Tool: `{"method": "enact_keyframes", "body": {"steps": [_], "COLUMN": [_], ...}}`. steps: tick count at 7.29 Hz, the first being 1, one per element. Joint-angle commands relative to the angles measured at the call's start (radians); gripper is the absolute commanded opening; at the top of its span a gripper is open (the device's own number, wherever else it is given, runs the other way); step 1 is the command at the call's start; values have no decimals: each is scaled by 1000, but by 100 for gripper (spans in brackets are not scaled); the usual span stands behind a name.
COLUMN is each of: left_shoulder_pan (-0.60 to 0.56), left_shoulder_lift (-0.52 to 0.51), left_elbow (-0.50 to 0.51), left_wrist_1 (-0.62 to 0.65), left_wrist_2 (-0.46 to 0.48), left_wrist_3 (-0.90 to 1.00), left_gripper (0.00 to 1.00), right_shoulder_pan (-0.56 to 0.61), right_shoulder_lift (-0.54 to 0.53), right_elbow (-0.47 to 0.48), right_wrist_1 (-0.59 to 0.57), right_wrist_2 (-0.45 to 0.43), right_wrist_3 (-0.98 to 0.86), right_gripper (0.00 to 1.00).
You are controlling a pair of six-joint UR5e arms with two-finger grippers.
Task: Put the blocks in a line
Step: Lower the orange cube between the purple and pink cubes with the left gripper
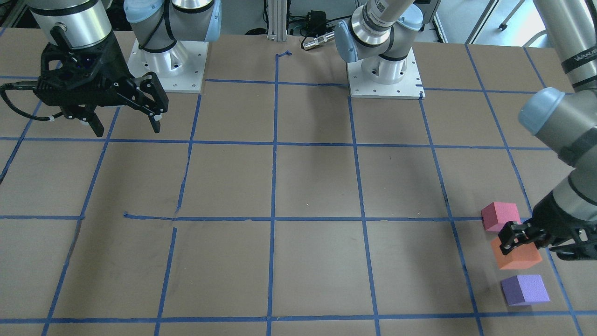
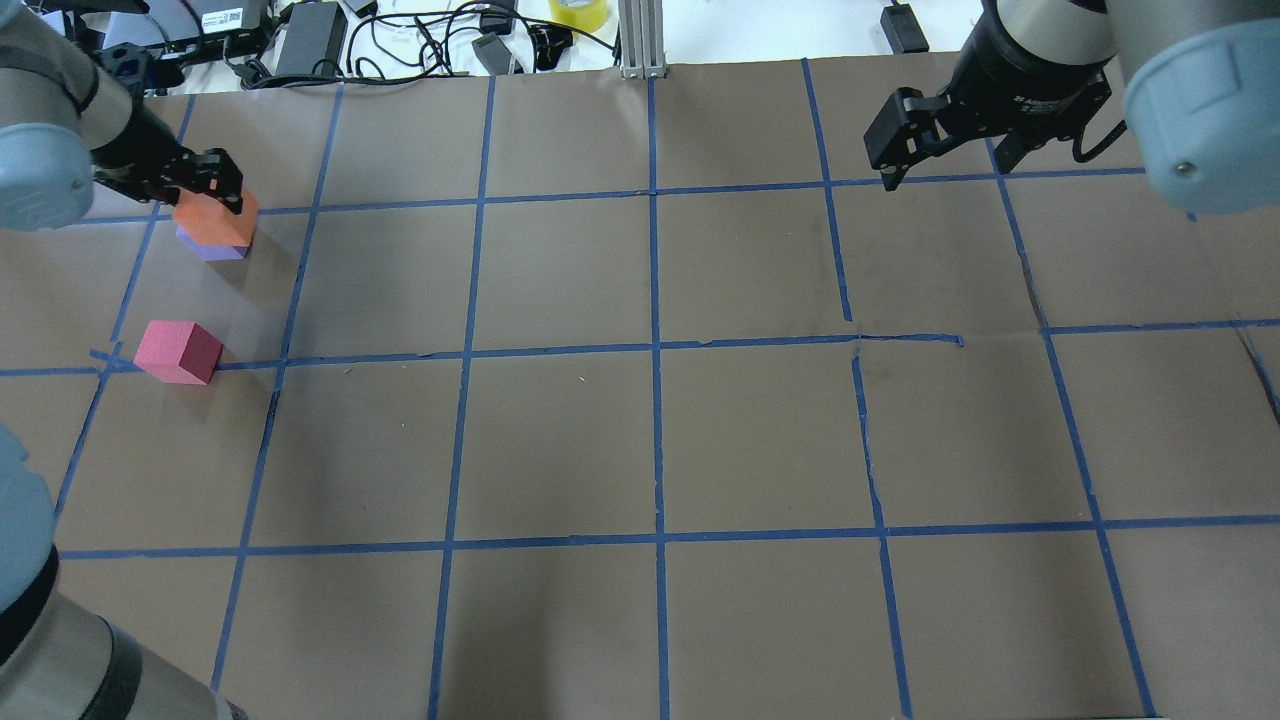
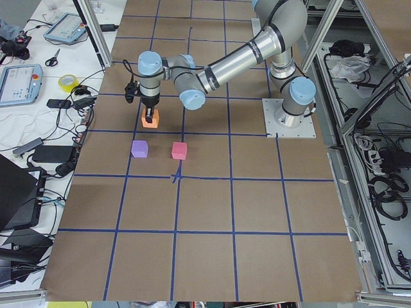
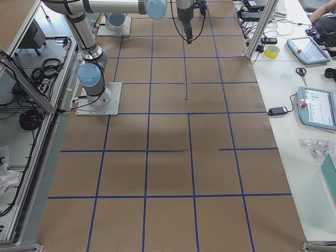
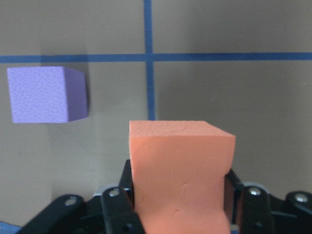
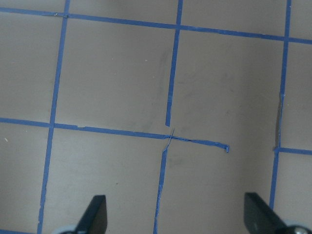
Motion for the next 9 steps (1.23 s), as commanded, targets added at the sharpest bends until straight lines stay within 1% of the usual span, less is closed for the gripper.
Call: {"method": "enact_keyframes", "body": {"steps": [1, 3, 5, 7, 8, 9], "left_shoulder_pan": [119, 141, 141, 142, 144, 145], "left_shoulder_lift": [-30, -47, -87, -121, -125, -131], "left_elbow": [1, -11, -11, -16, -16, -16], "left_wrist_1": [-16, -14, -3, -2, 3, 4], "left_wrist_2": [-64, -64, -95, -92, -92, -89], "left_wrist_3": [146, 169, 169, 192, 199, 199], "left_gripper": [20, 20, 20, 20, 20, 20], "right_shoulder_pan": [5, 5, 5, 5, 5, 4], "right_shoulder_lift": [-2, -2, 0, -2, -2, 0], "right_elbow": [-1, 1, 2, 4, 4, 4], "right_wrist_1": [63, 69, 71, 74, 106, 111], "right_wrist_2": [11, -10, -9, -9, -4, -10], "right_wrist_3": [0, 0, 0, 1, 1, 1], "right_gripper": [100, 100, 100, 100, 100, 100]}}
